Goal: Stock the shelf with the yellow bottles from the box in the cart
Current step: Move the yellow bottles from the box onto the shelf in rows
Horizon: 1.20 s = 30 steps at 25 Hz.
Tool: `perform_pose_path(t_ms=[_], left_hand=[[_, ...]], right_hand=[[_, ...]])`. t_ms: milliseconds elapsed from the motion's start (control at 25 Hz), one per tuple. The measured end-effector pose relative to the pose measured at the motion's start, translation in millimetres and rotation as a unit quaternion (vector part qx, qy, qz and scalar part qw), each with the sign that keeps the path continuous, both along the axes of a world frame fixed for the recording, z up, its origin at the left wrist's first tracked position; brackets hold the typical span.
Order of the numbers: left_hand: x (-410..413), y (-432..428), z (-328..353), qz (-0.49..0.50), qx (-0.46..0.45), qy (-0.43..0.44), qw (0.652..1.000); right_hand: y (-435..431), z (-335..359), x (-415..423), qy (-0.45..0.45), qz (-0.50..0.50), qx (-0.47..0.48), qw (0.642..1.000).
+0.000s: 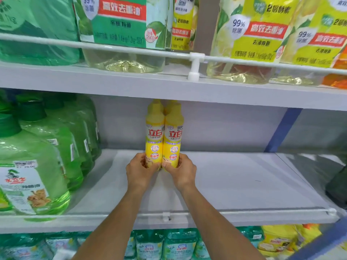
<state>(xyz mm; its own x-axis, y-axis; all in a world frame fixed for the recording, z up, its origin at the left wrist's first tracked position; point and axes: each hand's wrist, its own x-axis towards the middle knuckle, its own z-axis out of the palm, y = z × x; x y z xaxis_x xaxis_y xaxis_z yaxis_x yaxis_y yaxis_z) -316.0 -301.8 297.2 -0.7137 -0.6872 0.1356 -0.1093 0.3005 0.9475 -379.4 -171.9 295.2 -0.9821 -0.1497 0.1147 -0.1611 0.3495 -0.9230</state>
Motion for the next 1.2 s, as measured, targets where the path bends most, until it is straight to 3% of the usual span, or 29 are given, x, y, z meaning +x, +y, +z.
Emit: perform_pose_path(t_ms=[680,1200], left_hand=[[-12,-3,-3,0.009,0.046,0.068,0.997],[-18,-2,-5,0.024,0.025,0.063,0.997]], right_hand=[[-11,-12,-18,0.034,-0.018,-0.022,0.999],[-11,-16,-15,0.051,-0.016,-0.020,0.998]])
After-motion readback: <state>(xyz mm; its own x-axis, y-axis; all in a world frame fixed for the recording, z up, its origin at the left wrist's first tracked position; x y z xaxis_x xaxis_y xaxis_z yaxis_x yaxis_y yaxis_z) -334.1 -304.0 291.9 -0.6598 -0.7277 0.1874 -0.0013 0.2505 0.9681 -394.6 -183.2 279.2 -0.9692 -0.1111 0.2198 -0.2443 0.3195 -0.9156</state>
